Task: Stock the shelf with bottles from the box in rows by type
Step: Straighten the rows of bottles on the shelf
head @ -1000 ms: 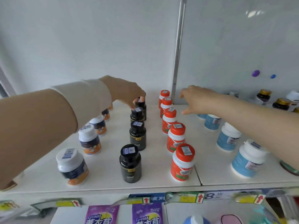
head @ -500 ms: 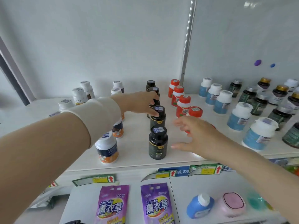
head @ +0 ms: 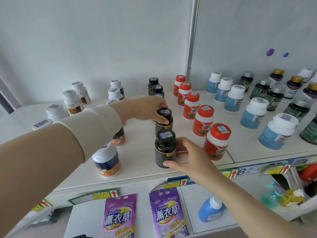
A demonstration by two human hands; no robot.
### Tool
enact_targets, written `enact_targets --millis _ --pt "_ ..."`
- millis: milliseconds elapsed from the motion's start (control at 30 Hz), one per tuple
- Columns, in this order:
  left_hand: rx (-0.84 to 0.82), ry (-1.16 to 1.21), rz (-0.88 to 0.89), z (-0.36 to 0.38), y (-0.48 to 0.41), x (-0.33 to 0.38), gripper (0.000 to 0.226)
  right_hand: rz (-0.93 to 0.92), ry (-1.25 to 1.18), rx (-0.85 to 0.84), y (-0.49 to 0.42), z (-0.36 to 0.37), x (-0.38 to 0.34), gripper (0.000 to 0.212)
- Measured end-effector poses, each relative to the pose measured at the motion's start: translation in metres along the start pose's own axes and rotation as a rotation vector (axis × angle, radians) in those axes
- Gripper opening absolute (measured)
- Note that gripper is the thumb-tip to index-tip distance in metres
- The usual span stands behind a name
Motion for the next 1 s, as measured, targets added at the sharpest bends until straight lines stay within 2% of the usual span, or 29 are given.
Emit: enact_targets --millis 433,567,733,833,900,1000 --pt "-0.02 -0.023 -0.006 0.001 0.006 0.005 0.05 -0.004 0.019 -0.022 -0.001 -0.001 -0.002 0.047" --pt "-0.024 -0.038 -0.029 0.003 0.005 0.004 0.053 0.004 0.043 -0.05 -0.002 0.0 -0.002 0.054" --pt "-0.013 0.019 -0.043 -0.006 0.012 0.003 0.065 0.023 0.118 -0.109 0.0 -0.012 -0.022 0.076" --pt "0.002 0.039 -0.044 -0.026 0.015 -0.005 0.061 -0.011 0.203 -0.127 -0.005 -0.041 -0.054 0.076" --pt "0.031 -0.037 -0.05 -0.043 0.015 -0.012 0.055 -0.08 0.291 -0.115 -0.017 -0.064 -0.081 0.074" --pt "0.075 -0.281 -0.066 -0.063 0.005 -0.025 0.051 -0.113 0.432 -0.096 -0.047 -0.086 -0.109 0.074"
Point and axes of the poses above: each hand's wrist, its own y-axis away from the middle knuckle, its own z-axis out of the palm, x = y × z, the point moved 8 cm from there along -y, towards the middle knuckle, and after that the axes turned 15 degrees about -y, right-handed, at the moved point
